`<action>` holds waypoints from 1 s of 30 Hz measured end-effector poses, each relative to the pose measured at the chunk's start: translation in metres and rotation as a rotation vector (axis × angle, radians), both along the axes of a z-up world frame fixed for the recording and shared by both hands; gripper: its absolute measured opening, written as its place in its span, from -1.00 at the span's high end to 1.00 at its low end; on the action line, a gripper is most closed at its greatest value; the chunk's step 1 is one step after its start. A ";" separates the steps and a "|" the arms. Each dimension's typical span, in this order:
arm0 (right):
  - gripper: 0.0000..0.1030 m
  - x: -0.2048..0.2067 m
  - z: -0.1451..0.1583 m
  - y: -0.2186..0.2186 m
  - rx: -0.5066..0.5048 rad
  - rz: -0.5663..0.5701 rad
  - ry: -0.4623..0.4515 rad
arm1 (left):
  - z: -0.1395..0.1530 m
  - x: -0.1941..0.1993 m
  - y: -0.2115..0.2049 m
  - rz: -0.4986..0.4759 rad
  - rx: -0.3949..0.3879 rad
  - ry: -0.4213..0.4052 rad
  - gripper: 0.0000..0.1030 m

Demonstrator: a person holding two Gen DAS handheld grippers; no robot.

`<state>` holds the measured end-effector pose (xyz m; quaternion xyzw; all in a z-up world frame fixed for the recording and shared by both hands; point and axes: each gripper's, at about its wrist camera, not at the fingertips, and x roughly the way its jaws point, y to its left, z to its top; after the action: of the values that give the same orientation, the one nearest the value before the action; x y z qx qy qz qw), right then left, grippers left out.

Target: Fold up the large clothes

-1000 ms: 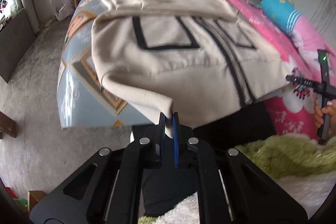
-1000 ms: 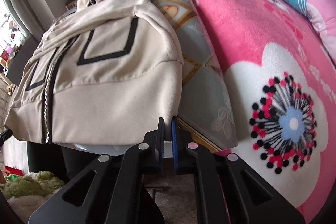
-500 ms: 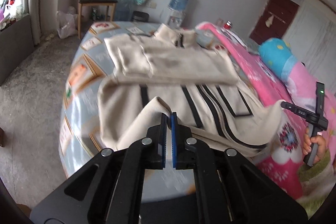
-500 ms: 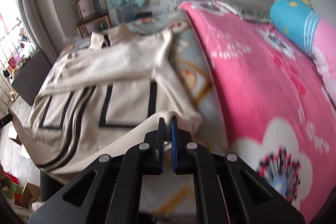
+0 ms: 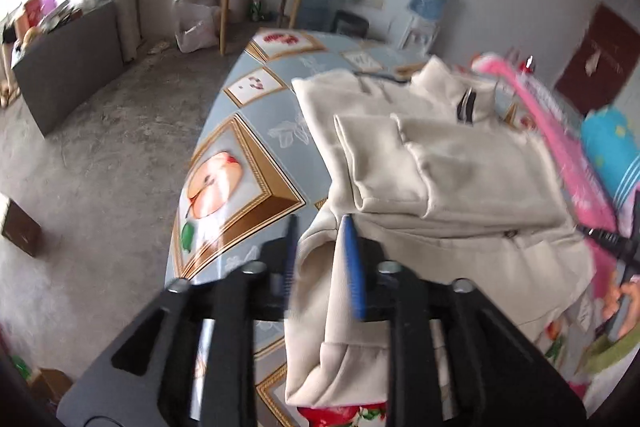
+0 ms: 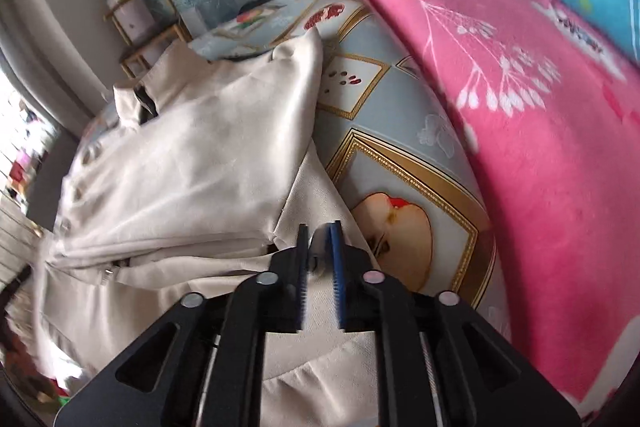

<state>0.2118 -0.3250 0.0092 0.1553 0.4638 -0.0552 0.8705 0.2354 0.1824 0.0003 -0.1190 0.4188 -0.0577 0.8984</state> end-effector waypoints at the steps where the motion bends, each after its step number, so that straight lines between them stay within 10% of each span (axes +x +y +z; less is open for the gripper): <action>1: 0.09 -0.008 0.005 -0.002 -0.017 -0.016 -0.015 | 0.001 -0.006 0.002 0.001 0.006 -0.004 0.38; 2: -0.15 -0.019 0.012 -0.003 -0.038 -0.033 -0.039 | 0.002 -0.014 0.004 -0.003 0.009 -0.004 0.37; 15: -0.17 -0.118 -0.020 -0.025 0.205 -0.140 0.073 | -0.032 -0.111 -0.014 -0.113 -0.110 0.150 -0.27; 30: -0.18 -0.093 -0.040 -0.026 0.403 -0.276 -0.045 | -0.062 -0.078 0.008 0.142 -0.570 0.103 -0.53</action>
<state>0.1186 -0.3505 -0.0311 0.3888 0.4203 -0.0764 0.8163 0.1572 0.1904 -0.0618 -0.3980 0.4212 -0.1040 0.8083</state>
